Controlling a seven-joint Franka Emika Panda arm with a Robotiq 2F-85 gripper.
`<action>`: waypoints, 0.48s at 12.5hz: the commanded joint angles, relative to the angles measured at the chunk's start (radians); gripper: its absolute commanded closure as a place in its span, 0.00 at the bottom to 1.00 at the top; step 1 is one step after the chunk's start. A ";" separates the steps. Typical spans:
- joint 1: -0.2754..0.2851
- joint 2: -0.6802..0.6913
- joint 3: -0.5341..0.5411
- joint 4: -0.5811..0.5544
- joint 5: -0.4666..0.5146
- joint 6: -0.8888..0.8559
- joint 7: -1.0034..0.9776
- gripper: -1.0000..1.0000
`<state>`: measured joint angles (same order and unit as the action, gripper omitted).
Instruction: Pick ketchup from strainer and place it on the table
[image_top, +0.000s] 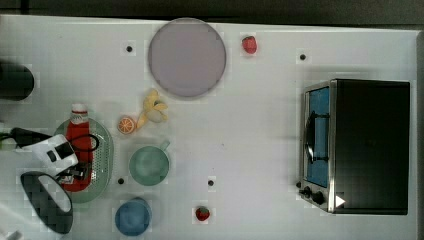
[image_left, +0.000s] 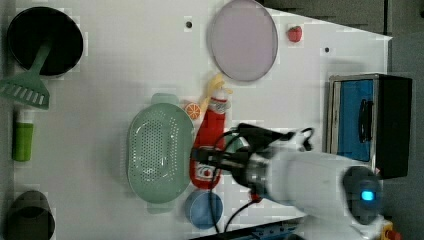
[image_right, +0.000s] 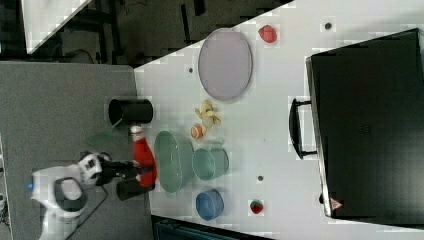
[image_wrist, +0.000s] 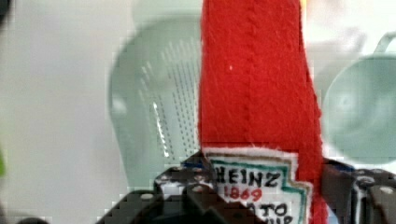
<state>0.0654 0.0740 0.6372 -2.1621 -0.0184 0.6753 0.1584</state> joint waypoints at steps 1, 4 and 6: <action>-0.086 0.007 -0.072 0.049 0.024 -0.089 -0.200 0.37; -0.147 -0.013 -0.195 0.051 0.023 -0.096 -0.344 0.37; -0.173 -0.013 -0.285 0.044 0.023 -0.096 -0.422 0.37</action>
<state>-0.0238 0.0537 0.4058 -2.1172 -0.0044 0.5820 -0.1384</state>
